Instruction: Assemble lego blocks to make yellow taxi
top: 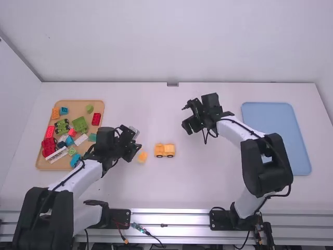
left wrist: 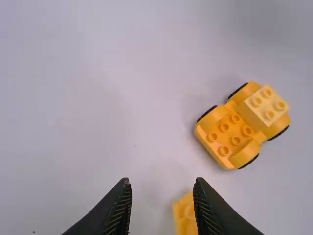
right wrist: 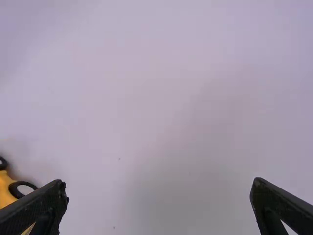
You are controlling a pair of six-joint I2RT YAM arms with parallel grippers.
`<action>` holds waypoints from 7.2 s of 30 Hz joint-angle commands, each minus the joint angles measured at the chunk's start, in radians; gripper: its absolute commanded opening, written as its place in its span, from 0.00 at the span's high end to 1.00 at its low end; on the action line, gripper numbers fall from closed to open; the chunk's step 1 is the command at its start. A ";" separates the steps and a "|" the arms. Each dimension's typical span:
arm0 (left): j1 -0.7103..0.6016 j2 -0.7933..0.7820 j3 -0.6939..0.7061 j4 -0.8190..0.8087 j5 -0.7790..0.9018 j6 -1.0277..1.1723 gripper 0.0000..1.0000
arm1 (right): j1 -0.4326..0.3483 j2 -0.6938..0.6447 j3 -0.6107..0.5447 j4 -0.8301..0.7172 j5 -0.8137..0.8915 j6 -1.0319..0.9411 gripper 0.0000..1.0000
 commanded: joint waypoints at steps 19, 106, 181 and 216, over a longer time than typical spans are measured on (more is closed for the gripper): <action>-0.006 0.015 0.242 -0.424 -0.014 -0.219 0.01 | -0.009 -0.186 -0.033 -0.044 0.065 0.087 0.01; -0.425 0.290 0.286 -0.648 -0.485 -0.987 0.18 | -0.012 -0.228 -0.033 -0.082 0.089 0.084 0.01; -0.425 0.290 0.205 -0.523 -0.460 -0.952 0.77 | -0.012 -0.228 -0.033 -0.081 0.088 0.083 0.01; -0.391 -0.080 0.568 -0.722 -0.106 -0.433 0.97 | -0.072 -0.311 -0.056 -0.068 -0.414 -0.328 0.01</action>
